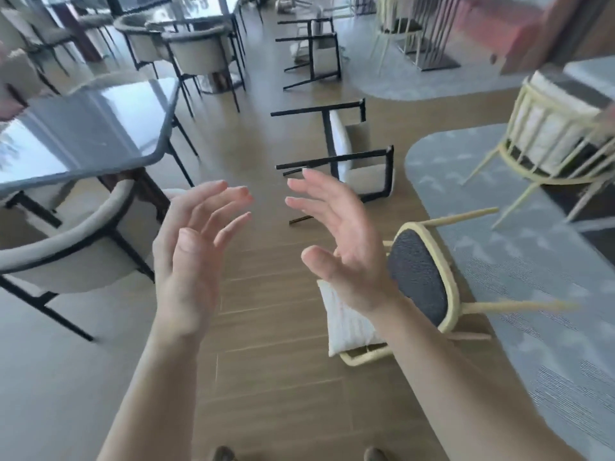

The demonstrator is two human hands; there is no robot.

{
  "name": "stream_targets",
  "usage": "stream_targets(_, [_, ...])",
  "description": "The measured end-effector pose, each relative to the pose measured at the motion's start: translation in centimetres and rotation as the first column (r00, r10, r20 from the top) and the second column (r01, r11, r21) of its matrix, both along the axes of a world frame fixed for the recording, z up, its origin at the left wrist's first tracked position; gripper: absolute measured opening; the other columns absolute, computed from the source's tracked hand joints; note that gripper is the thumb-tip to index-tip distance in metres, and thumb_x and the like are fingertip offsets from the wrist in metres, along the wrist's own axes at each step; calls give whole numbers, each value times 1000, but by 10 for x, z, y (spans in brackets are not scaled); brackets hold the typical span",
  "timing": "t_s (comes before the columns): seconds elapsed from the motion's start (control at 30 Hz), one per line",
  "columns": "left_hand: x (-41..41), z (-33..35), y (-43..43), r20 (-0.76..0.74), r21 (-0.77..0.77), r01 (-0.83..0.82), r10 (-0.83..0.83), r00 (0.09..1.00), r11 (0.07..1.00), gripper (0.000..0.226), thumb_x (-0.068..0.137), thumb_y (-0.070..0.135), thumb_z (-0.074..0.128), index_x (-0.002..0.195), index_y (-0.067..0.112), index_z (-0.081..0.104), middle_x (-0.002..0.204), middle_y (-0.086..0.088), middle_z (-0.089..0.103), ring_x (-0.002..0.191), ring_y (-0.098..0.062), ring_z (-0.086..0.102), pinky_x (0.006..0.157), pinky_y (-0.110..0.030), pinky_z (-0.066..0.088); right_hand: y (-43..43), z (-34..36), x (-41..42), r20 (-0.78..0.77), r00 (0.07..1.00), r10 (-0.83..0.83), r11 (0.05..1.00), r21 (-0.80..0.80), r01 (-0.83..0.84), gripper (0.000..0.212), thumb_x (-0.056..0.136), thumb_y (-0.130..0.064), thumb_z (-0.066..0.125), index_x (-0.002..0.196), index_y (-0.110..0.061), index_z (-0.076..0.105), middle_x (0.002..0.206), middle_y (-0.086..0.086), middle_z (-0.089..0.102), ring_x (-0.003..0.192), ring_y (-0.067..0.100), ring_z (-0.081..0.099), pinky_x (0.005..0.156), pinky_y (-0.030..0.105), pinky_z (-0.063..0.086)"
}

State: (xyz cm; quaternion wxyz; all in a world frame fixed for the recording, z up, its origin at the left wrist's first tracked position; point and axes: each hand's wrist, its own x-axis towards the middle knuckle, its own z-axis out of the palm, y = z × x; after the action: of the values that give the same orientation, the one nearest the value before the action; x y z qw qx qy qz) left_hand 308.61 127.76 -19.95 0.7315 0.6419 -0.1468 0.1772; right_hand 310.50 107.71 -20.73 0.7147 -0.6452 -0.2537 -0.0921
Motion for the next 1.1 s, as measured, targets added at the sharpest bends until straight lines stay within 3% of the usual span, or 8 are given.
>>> stream_targets(0.07, [30, -3, 16, -10, -5, 93, -93, 996, 996, 48, 111, 16, 28, 126, 36, 68, 128, 2, 73, 128, -30, 66, 106, -47, 51, 13, -5, 13, 20, 994, -108, 994, -6, 109, 98, 84, -77, 68, 154, -14, 41, 151, 9, 59, 135, 25, 63, 117, 53, 46])
stream_targets(0.13, [57, -2, 33, 7, 39, 200, -201, 980, 979, 28, 110, 42, 47, 129, 36, 67, 132, 3, 71, 131, -29, 64, 109, -47, 50, 29, -7, 22, 44, 974, -223, 975, 1, 224, 103, 84, -78, 67, 154, -8, 41, 150, 13, 59, 135, 26, 63, 117, 52, 46])
stream_targets(0.23, [96, 6, 60, 33, 56, 299, -301, 953, 953, 49, 96, 69, 57, 133, 39, 65, 138, 5, 66, 136, -28, 59, 113, -48, 48, 57, -6, 30, 32, 931, -364, 931, -1, 364, 107, 84, -79, 65, 154, -2, 41, 151, 18, 57, 140, 26, 60, 119, 54, 45])
stream_targets(0.53, [189, 16, 25, 83, 75, 705, -709, 700, 705, 47, 96, 68, 59, 132, 38, 66, 141, 2, 63, 137, -29, 58, 114, -49, 46, 59, -8, 23, -4, 639, -770, 637, 58, 768, 99, 84, -80, 65, 150, -9, 44, 153, 16, 57, 141, 30, 58, 119, 52, 44])
stream_targets(0.73, [256, 21, 5, 98, 89, 769, -774, 625, 633, 56, 92, 73, 61, 134, 36, 66, 140, 1, 64, 134, -28, 59, 114, -54, 44, 44, -4, 83, -13, 569, -823, 565, 99, 819, 99, 85, -78, 66, 151, -8, 45, 152, 13, 58, 141, 28, 58, 119, 47, 44])
stream_targets(0.93, [338, 16, -11, 34, 71, 820, -823, 567, 568, 59, 91, 74, 62, 134, 34, 65, 138, 3, 66, 135, -31, 59, 113, -51, 45, 44, -9, 149, -61, 488, -870, 485, 64, 872, 95, 85, -79, 65, 151, -13, 46, 154, 12, 57, 143, 26, 57, 120, 47, 43])
stream_targets(1.03, [373, 1, -36, 13, 66, 871, -873, 487, 487, 61, 89, 75, 63, 135, 34, 65, 140, -3, 64, 137, -36, 58, 114, -53, 45, 38, -17, 168, -87, 396, -914, 396, 17, 918, 95, 85, -79, 65, 150, -13, 46, 154, 11, 56, 143, 26, 57, 121, 48, 43])
stream_targets(1.1, [398, -9, -58, -8, 48, 916, -917, 400, 399, 61, 90, 74, 64, 135, 34, 65, 142, -8, 62, 139, -37, 57, 113, -50, 46, 33, -25, 179, -85, 283, -955, 284, -6, 959, 97, 85, -78, 65, 150, -8, 45, 153, 14, 56, 141, 29, 58, 121, 48, 44])
